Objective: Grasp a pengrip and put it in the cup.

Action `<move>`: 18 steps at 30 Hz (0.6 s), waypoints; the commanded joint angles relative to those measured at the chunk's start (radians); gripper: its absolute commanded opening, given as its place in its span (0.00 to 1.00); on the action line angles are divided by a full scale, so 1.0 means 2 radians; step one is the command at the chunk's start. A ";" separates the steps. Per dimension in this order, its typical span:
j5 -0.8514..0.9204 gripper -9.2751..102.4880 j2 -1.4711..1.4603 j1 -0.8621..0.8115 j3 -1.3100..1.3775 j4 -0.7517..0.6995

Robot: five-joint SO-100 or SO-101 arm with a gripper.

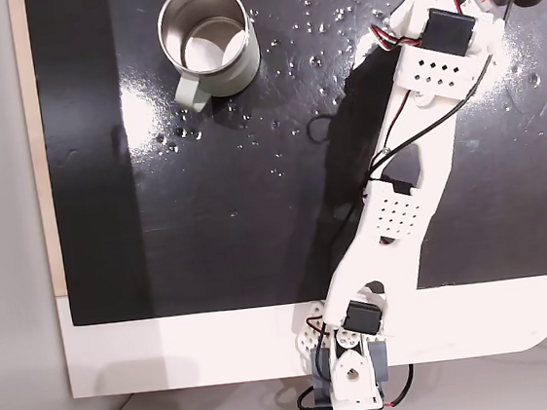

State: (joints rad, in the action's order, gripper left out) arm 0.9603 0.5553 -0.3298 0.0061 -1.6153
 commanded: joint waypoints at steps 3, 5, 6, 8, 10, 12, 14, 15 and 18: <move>-0.033 0.09 0.114 0.027 0.031 -0.020; -0.052 0.09 0.136 0.041 0.030 -0.022; -0.064 0.09 0.144 0.048 0.030 -0.023; -0.096 0.09 0.159 0.067 0.030 -0.023; -0.130 0.09 0.173 0.088 0.028 -0.025; -0.166 0.09 0.185 0.111 0.028 -0.029; -0.202 0.09 0.196 0.137 0.028 -0.034; -0.219 0.09 0.203 0.150 0.028 -0.036; -0.258 0.08 0.221 0.193 0.028 -0.038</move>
State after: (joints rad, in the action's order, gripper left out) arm 0.5077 0.8912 -0.0107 0.0077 -1.6858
